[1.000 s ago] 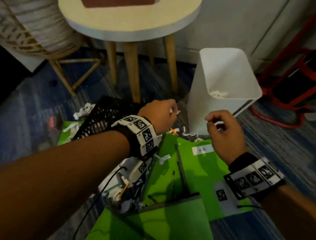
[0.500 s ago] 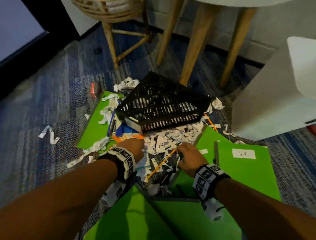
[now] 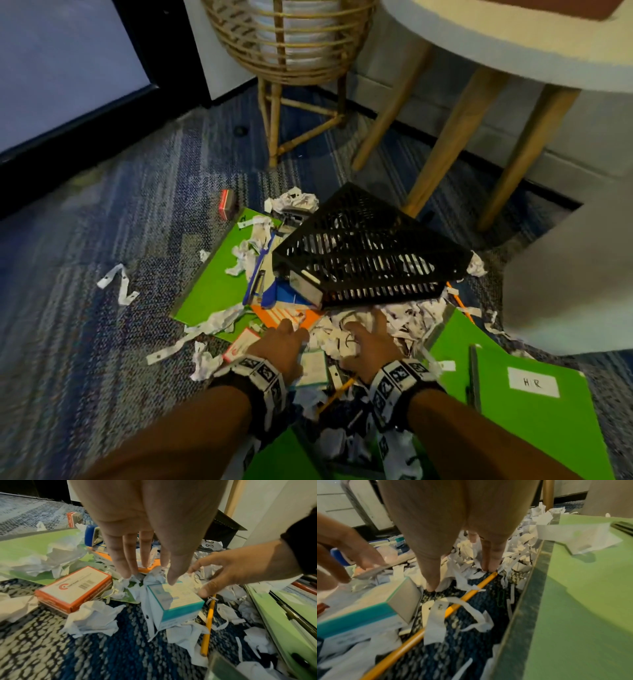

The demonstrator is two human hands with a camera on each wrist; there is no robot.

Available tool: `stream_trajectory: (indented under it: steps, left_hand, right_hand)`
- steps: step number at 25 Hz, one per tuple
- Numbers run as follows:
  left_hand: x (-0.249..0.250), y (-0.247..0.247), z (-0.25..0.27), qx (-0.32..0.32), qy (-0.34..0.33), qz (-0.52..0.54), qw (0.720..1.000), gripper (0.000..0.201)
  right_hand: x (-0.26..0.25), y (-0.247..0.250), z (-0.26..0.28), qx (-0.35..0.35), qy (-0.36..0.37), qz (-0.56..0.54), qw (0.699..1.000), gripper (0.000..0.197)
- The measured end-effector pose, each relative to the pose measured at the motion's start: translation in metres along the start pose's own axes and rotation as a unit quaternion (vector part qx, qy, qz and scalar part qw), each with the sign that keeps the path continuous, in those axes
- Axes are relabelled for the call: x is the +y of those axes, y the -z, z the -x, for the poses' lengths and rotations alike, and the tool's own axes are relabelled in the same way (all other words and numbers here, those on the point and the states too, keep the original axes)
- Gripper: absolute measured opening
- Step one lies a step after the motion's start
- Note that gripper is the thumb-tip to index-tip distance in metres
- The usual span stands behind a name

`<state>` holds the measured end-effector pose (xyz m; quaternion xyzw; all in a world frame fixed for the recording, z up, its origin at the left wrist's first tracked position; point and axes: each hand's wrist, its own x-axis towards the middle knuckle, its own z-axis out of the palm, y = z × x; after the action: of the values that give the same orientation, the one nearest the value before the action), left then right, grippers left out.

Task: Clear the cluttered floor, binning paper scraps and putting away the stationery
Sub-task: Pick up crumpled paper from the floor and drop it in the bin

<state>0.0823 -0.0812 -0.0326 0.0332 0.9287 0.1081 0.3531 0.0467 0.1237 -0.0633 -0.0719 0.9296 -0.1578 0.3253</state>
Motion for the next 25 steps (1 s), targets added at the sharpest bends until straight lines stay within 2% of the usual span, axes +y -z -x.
stream_trajectory:
  steps: [3,5,7,11,13,15,18,20,22,24,25]
  left_hand:
    - [-0.009,0.002,0.001,0.046,0.034,0.0,0.998,0.048]
    - [-0.018,0.004,0.005,0.069,0.085,-0.02,0.994,0.044]
    - [-0.032,0.0,0.01,0.089,0.137,-0.045,0.986,0.05]
    - [-0.063,-0.011,0.02,0.137,0.211,-0.05,0.967,0.059]
    - [-0.079,-0.015,0.026,0.128,0.256,-0.034,0.958,0.063]
    - [-0.095,-0.024,0.029,0.087,0.289,0.014,0.953,0.067]
    - [-0.113,-0.044,0.026,0.024,0.269,0.092,0.958,0.073]
    - [-0.112,-0.046,0.027,0.01,0.231,0.095,0.968,0.061]
    - [-0.107,-0.041,0.031,0.008,0.202,0.072,0.977,0.049]
    - [-0.103,-0.035,0.034,0.022,0.188,0.06,0.98,0.057]
    - [-0.103,-0.034,0.033,0.05,0.187,0.069,0.979,0.051]
  right_hand:
    - [-0.002,-0.008,0.005,-0.007,-0.012,0.049,0.999,0.059]
    - [0.0,-0.009,0.01,-0.01,-0.021,0.056,0.998,0.045]
    - [0.004,-0.008,0.016,-0.006,-0.03,0.06,0.998,0.031]
    - [0.006,0.0,0.027,0.035,-0.019,0.052,0.998,0.026]
    - [0.005,0.007,0.032,0.053,-0.013,0.037,0.998,0.026]
    - [0.003,0.015,0.036,0.062,-0.012,0.014,0.998,0.022]
    - [0.002,0.021,0.039,0.063,-0.01,-0.004,0.998,0.032]
    - [0.0,0.023,0.04,0.069,-0.005,-0.015,0.997,0.033]
    - [-0.002,0.025,0.042,0.08,0.0,-0.017,0.997,0.033]
    - [-0.005,0.028,0.044,0.085,0.005,-0.021,0.996,0.032]
    - [-0.006,0.029,0.045,0.087,0.006,-0.025,0.996,0.032]
